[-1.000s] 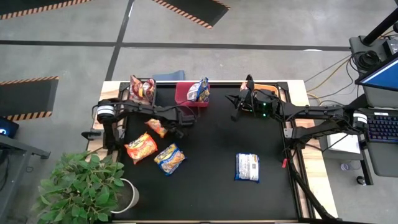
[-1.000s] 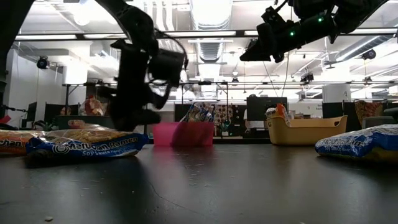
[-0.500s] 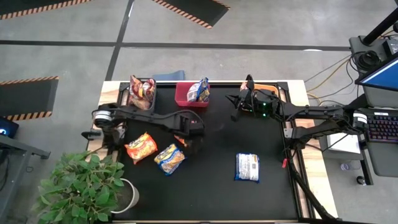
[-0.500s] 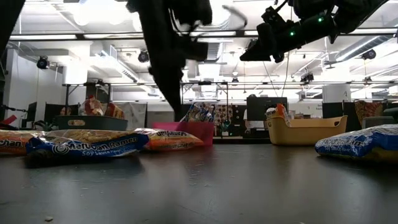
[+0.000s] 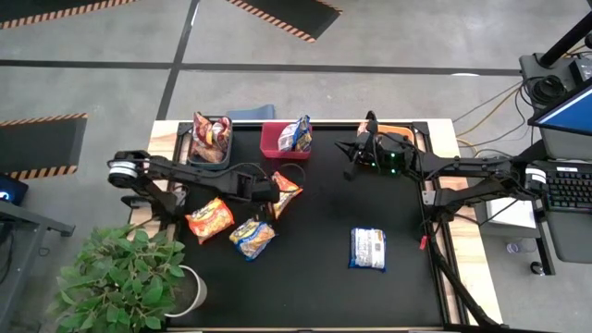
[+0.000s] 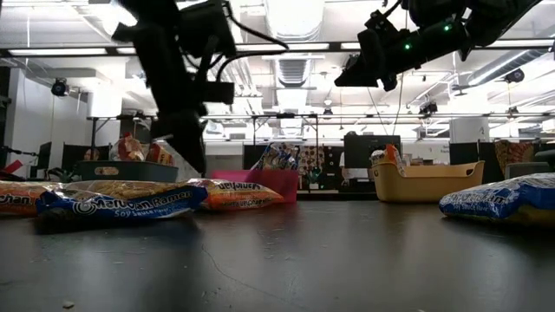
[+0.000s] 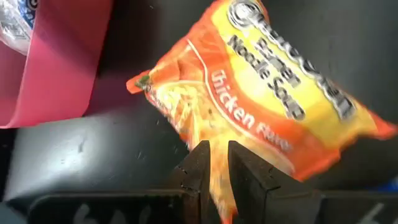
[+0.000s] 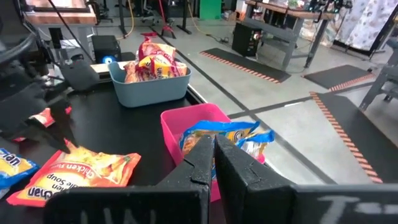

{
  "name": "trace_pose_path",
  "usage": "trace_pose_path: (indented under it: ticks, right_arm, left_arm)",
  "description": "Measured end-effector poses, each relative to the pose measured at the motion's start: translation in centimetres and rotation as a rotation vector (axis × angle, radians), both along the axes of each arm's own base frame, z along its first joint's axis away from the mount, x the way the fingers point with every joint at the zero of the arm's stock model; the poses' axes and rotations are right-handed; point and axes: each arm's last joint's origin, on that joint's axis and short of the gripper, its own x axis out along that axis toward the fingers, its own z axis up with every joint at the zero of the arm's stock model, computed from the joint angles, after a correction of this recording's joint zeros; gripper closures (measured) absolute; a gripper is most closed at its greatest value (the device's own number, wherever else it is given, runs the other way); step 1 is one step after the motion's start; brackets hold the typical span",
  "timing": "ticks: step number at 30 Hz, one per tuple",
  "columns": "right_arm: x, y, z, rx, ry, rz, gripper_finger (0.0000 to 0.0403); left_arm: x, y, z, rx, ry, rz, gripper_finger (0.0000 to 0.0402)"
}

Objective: Sort Maruchan noodles
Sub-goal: Put the orange noodle pack into the yellow bin

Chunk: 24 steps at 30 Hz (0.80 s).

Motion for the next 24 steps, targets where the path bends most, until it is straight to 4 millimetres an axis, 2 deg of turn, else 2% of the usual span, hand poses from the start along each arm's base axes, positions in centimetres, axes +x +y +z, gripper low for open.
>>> trace_pose_path:
  ticks: [4,7,9,13,18,22,24]
  right_arm:
    - [0.0,0.0,-0.3,0.038,0.010,-0.006,0.0394]
    - [-0.1,0.1,-0.4,0.082,0.010,-0.013,0.0394]
    - [-0.1,0.2,-0.6,0.113,0.008,-0.005,0.0394]
    - [0.1,0.6,-0.7,0.202,-0.012,0.056,0.0394]
    - [0.2,2.0,-1.5,0.464,0.006,0.202,0.0394]
    - [0.2,3.7,-2.5,0.637,0.093,0.208,0.0394]
    - [0.1,4.5,-2.9,0.703,0.130,0.196,0.0394]
  left_arm:
    - [-0.1,0.0,-1.7,-0.042,-0.097,0.012,0.0364]
    - [0.9,-0.1,-2.4,-0.093,-0.193,0.012,0.0364]
    - [2.1,-0.4,-2.4,-0.166,-0.277,-0.019,0.0364]
    - [4.2,-1.6,-1.2,-0.216,-0.405,-0.226,0.0364]
    - [4.4,-1.7,-0.5,-0.141,-0.353,-0.309,0.0364]
    - [4.3,-1.8,-0.7,-0.140,-0.352,-0.312,0.0364]
    - [4.3,-1.8,-1.4,-0.147,-0.335,-0.306,0.0364]
